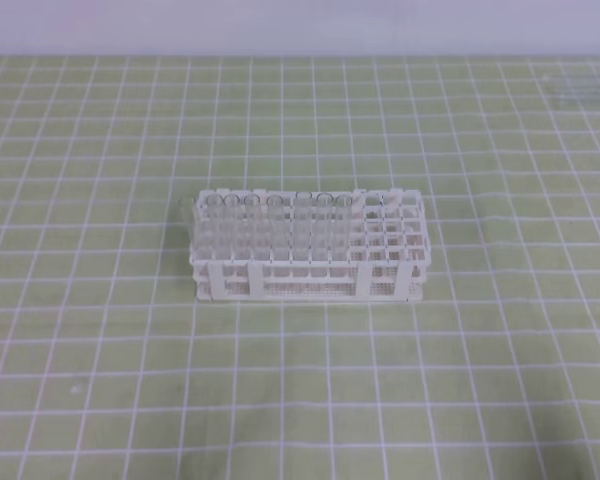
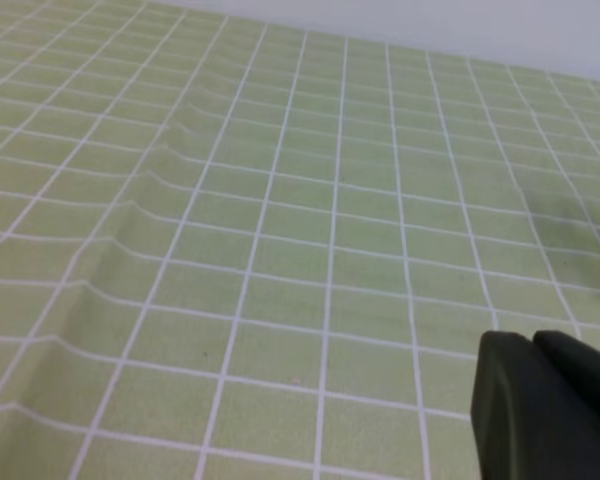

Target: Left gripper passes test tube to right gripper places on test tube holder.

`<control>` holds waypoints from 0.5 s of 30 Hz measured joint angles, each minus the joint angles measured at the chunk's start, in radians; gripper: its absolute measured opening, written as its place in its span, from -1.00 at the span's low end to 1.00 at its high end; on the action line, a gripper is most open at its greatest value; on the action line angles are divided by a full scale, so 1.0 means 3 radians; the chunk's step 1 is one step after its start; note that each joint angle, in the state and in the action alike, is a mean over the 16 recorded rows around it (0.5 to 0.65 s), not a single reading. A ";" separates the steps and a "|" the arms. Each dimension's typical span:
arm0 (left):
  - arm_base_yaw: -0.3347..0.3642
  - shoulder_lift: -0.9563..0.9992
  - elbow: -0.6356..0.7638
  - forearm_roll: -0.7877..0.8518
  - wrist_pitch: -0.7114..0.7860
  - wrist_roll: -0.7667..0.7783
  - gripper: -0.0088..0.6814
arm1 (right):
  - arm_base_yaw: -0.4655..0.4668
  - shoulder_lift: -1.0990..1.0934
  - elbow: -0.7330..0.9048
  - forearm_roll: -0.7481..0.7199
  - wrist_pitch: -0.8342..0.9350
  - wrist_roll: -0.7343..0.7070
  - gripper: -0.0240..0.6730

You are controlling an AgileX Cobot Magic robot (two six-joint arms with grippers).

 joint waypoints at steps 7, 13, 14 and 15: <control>0.0001 -0.0010 -0.0003 0.0024 0.0011 -0.0007 -0.98 | 0.0000 0.0001 0.0000 0.0003 0.0000 0.0000 -0.94; 0.0000 -0.0017 0.0000 0.0026 0.0007 -0.0010 -0.98 | 0.0000 0.0001 0.0000 0.0005 0.0000 0.0000 -0.94; 0.0000 -0.0017 0.0000 0.0026 0.0007 -0.0011 -0.98 | 0.0000 0.0001 0.0000 0.0005 0.0000 0.0000 -0.94; 0.0000 -0.0017 0.0000 0.0026 0.0007 -0.0012 -0.98 | 0.0000 0.0001 0.0000 0.0006 0.0000 0.0000 -0.94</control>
